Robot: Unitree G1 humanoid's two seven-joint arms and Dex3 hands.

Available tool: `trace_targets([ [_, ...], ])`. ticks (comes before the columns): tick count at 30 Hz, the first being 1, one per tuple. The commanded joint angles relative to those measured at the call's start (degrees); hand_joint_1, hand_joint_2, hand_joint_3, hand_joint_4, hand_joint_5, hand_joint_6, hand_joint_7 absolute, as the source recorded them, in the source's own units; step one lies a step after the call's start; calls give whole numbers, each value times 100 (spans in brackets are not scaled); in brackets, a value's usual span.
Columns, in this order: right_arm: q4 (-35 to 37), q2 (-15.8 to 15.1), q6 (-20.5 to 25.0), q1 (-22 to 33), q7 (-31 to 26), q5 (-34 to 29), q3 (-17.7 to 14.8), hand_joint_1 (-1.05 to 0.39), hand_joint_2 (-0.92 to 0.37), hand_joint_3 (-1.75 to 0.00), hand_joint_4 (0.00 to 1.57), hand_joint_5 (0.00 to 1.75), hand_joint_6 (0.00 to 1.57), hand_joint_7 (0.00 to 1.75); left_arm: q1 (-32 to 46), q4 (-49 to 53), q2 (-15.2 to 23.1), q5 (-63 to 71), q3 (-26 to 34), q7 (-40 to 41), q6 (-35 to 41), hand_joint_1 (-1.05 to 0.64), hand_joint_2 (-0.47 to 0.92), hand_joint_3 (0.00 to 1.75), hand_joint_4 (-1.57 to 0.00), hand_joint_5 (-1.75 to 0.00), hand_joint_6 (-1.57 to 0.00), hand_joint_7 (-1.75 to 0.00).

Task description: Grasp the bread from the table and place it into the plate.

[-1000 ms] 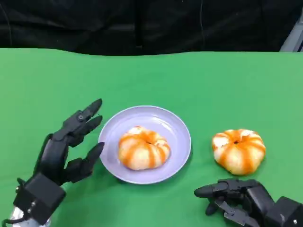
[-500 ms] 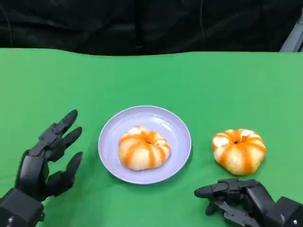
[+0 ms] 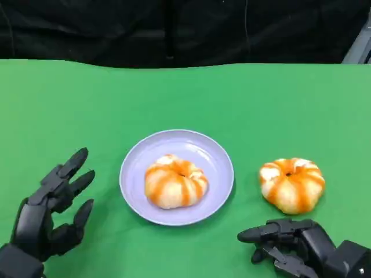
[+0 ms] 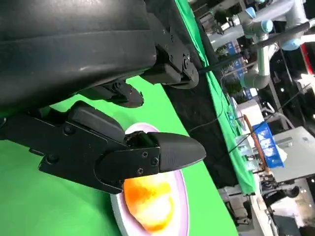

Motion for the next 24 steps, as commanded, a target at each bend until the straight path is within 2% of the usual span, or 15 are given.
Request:
trace_targets([
  [1,22,-87,175,39,-5,-29,-37,-5,-92,-40,78,118,118,16,175,54,63,-181,98,-177,-112,-77,92,60,-59,-2,-41,-1],
  [9,39,-94,170,16,-51,-71,-36,-5,-92,-39,78,118,118,16,188,132,45,-235,142,-319,-181,-76,92,58,-61,-2,-44,-2],
  [20,-34,-111,209,43,-91,-106,-23,-6,-92,-37,77,120,117,15,236,349,74,67,90,-224,-329,-65,92,55,-66,-3,-47,-2],
  [21,-38,-116,212,45,-107,-122,-19,-6,-92,-37,76,119,117,15,241,368,53,78,93,-205,-319,-34,92,37,-68,-3,-54,-3],
  [23,-44,-119,215,48,-126,-140,-15,-7,-92,-37,76,118,117,15,245,390,32,98,98,-178,-312,-17,92,28,-70,-3,-58,-4],
  [24,-46,-119,216,49,-127,-143,-16,-7,-92,-37,76,117,117,15,244,394,32,105,100,-172,-314,-14,92,26,-70,-3,-58,-3],
])
